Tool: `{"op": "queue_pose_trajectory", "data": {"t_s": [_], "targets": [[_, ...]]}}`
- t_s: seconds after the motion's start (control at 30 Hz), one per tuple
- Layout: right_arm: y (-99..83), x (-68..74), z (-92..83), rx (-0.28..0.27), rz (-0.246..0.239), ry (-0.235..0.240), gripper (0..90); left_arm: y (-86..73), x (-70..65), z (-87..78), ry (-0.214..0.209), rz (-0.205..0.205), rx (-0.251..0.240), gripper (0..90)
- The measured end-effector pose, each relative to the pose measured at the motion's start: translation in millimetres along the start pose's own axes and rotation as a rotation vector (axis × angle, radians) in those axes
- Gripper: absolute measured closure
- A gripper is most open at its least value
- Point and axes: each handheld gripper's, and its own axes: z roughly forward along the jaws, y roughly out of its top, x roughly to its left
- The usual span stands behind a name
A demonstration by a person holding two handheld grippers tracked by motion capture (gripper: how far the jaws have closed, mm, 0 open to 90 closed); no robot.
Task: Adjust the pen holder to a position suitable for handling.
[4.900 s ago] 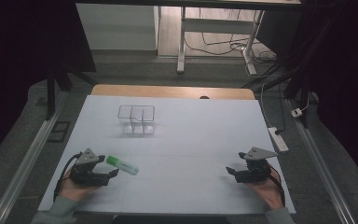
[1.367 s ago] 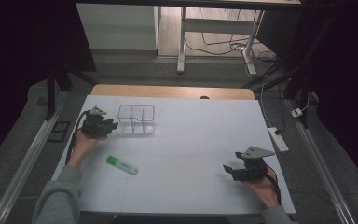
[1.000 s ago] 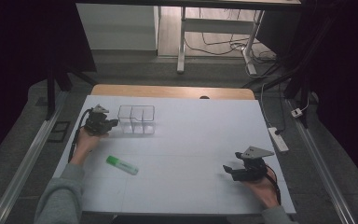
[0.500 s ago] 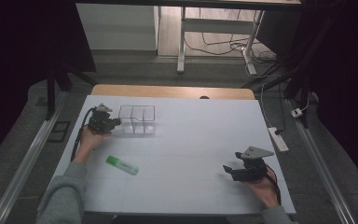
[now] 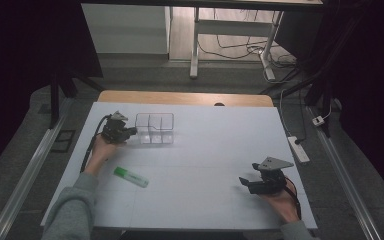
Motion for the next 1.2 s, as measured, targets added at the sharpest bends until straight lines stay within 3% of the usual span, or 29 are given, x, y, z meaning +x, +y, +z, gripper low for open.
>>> {"op": "queue_pose_trajectory", "data": {"t_s": [0.93, 1.2], "targets": [[0.2, 0.1, 0.9, -0.004, 0.009, 0.000, 23.0, 28.9, -30.4, 31.2, -0.040, 0.056, -0.007, 88.7], [0.1, 0.5, 1.7, 0.004, 0.009, -0.004, 23.1, 34.0, -43.1, 39.8, -0.051, 0.092, 0.005, 88.7]]}}
